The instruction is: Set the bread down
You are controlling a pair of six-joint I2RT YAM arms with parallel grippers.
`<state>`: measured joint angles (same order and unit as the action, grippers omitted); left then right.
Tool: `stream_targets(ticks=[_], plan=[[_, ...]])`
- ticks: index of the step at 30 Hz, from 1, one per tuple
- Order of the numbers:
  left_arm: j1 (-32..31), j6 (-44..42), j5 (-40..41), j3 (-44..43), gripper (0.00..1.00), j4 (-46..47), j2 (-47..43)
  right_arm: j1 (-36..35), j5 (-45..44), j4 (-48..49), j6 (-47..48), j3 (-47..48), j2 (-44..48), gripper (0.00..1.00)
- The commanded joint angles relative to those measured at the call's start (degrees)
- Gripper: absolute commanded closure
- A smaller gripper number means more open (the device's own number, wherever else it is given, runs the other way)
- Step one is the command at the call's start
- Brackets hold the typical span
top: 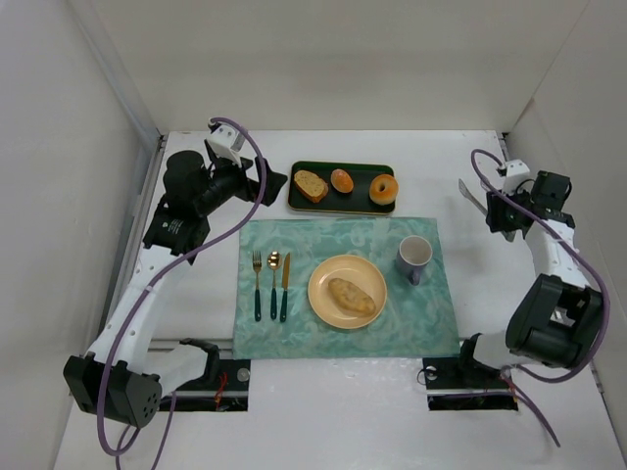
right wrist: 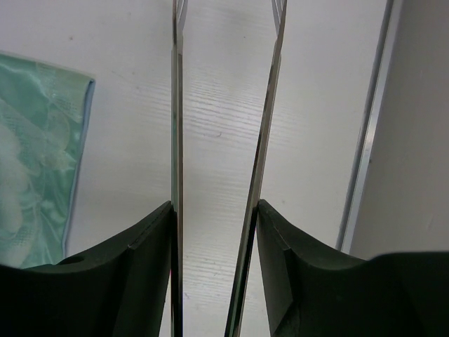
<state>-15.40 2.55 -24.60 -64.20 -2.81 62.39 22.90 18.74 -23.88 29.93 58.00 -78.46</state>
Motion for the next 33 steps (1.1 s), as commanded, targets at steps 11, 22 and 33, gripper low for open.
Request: stream_targets(ticks=[11, 22, 33], plan=[[-0.16, -0.79, 11.49, 1.27, 0.00, 2.37, 7.30, 0.57, -0.64, 4.72, -0.58, 0.36, -7.76, 0.47], [-0.16, -1.84, 14.84, 0.75, 0.00, 0.79, 14.16, 0.57, -1.25, 1.12, 1.09, 4.05, -16.11, 0.46], [-0.16, -2.37, 15.37, 0.22, 0.00, 0.79, 14.78, 0.57, -3.54, -1.87, 1.62, 6.60, -22.53, 0.37]])
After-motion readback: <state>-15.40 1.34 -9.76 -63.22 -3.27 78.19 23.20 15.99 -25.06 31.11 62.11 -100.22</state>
